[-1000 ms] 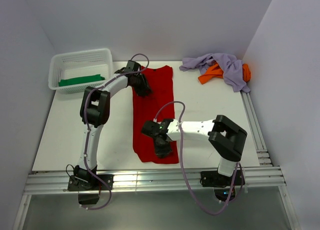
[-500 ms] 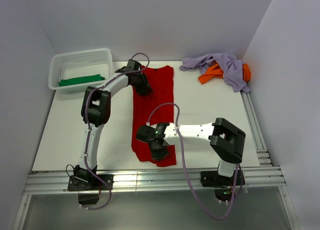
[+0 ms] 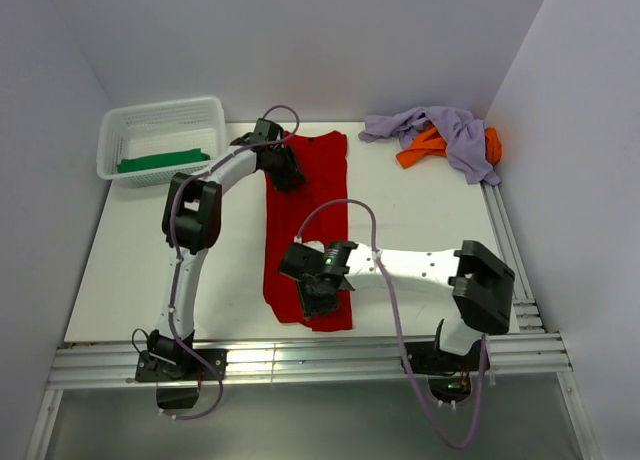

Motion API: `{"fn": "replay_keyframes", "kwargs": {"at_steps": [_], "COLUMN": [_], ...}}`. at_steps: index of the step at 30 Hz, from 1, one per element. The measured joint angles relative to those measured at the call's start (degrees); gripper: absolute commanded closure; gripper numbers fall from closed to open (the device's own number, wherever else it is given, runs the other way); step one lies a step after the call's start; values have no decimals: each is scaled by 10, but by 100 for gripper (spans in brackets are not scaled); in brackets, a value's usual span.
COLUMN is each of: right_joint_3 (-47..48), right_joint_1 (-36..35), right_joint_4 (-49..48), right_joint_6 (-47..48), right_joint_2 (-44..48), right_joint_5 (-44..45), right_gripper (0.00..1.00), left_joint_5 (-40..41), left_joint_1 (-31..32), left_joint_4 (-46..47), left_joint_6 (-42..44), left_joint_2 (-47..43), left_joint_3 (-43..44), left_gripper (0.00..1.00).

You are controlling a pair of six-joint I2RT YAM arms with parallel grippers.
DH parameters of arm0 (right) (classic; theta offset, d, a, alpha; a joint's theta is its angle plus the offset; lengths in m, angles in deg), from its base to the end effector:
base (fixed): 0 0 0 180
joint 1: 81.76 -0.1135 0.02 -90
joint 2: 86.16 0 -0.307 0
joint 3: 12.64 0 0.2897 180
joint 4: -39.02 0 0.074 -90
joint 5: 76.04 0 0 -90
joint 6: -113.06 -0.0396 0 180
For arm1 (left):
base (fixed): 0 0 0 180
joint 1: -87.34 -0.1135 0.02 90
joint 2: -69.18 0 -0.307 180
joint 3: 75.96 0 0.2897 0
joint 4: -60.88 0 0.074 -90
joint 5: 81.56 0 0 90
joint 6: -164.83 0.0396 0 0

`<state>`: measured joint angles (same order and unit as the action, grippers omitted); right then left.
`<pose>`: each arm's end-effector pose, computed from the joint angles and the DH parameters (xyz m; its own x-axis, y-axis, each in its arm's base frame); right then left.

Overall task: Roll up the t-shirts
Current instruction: Fold the tshirt

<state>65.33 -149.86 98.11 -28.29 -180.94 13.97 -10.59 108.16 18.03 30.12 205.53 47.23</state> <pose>0.1308 0.3253 0.2255 -0.9505 -0.2707 -0.1523 -0.2970 0.9358 0.1902 0.5436 -0.2205 0.1671 -0.9070 -0.3666 -0.2071 -0.1853 0.7893 -0.5854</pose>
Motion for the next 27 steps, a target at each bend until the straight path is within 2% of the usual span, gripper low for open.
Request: {"fn": "replay_keyframes", "kwargs": {"at_steps": [7, 8, 12, 16, 20, 27], "right_joint_3": [-37, -53, -139, -198, -202, -155], "right_joint_1": [36, 48, 106, 152, 169, 147], "right_joint_4": [-28, -34, -67, -78, -98, -141], "right_joint_6": [-6, -10, -23, -26, -15, 4], "right_joint_2": [113, 132, 200, 239, 237, 169], "right_joint_5": [-10, -14, -41, -62, -83, -114], "right_gripper": [58, 57, 51, 50, 52, 52], "left_joint_5": [-4, -6, -14, -21, -21, -4], "left_joint_1": [0, 0, -1, -3, -5, -6], "left_joint_4": [-19, -23, -35, -50, -71, -84], "left_joint_6": [-1, -1, -1, 1, 8, 18], "left_joint_2": [-32, -41, -108, -196, -292, -431], "left_joint_3": [-2, -2, -16, -47, -107, -304], "left_gripper": [37, 32, 19, 17, 17, 17]}}
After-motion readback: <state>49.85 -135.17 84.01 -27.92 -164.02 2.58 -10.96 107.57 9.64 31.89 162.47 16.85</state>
